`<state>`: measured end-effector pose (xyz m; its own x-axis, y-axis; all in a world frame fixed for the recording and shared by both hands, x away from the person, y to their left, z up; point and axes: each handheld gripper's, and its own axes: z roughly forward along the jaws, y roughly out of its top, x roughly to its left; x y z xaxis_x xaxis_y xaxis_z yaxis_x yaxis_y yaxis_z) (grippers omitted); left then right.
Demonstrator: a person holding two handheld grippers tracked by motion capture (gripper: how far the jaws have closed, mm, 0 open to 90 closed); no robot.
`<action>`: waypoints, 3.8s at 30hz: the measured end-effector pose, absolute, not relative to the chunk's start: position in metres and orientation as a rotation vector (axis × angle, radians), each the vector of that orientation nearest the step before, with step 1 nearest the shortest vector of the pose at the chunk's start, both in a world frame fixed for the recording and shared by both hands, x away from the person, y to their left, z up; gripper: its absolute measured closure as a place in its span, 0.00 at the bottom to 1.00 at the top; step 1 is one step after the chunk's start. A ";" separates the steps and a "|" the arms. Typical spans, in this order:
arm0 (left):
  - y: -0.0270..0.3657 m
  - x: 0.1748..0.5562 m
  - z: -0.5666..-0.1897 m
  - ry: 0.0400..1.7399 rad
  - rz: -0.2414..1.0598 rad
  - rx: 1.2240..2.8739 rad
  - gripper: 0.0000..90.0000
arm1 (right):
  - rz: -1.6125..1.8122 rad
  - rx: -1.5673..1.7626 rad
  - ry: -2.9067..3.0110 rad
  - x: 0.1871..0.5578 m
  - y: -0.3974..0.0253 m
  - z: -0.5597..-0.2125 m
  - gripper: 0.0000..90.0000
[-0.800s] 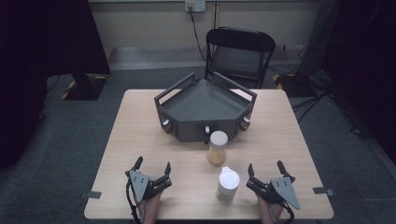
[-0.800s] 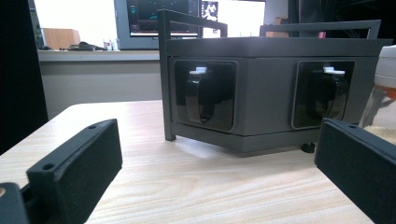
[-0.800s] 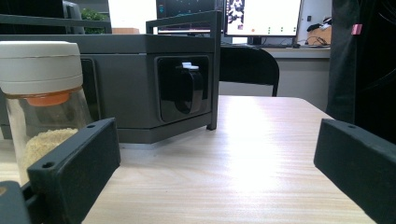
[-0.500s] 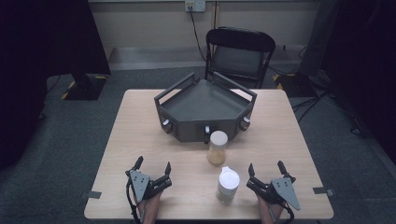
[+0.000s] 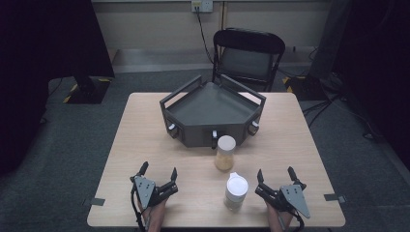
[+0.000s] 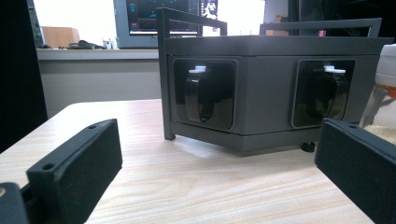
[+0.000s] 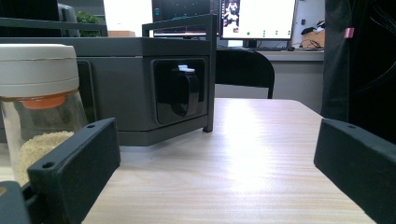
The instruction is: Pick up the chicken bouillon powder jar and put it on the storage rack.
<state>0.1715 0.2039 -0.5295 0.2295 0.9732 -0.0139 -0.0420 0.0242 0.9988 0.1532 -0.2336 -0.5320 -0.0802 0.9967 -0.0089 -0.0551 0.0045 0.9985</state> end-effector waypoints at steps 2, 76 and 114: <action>0.205 0.171 -0.529 1.009 1.039 1.263 0.00 | 1.289 1.125 1.227 0.153 -0.233 -0.532 0.00; 0.153 0.243 -0.454 0.658 0.758 1.416 0.00 | 1.288 1.124 1.224 0.152 -0.233 -0.533 0.00; 0.112 0.292 -0.463 0.670 0.636 1.542 0.20 | 1.287 1.125 1.218 0.152 -0.232 -0.533 0.00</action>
<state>0.2916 0.1117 -0.4634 0.6763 0.7366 0.0089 0.0469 -0.0552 0.9974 0.1521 -0.2325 -0.5334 -0.0720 0.9974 -0.0071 -0.0621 0.0026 0.9981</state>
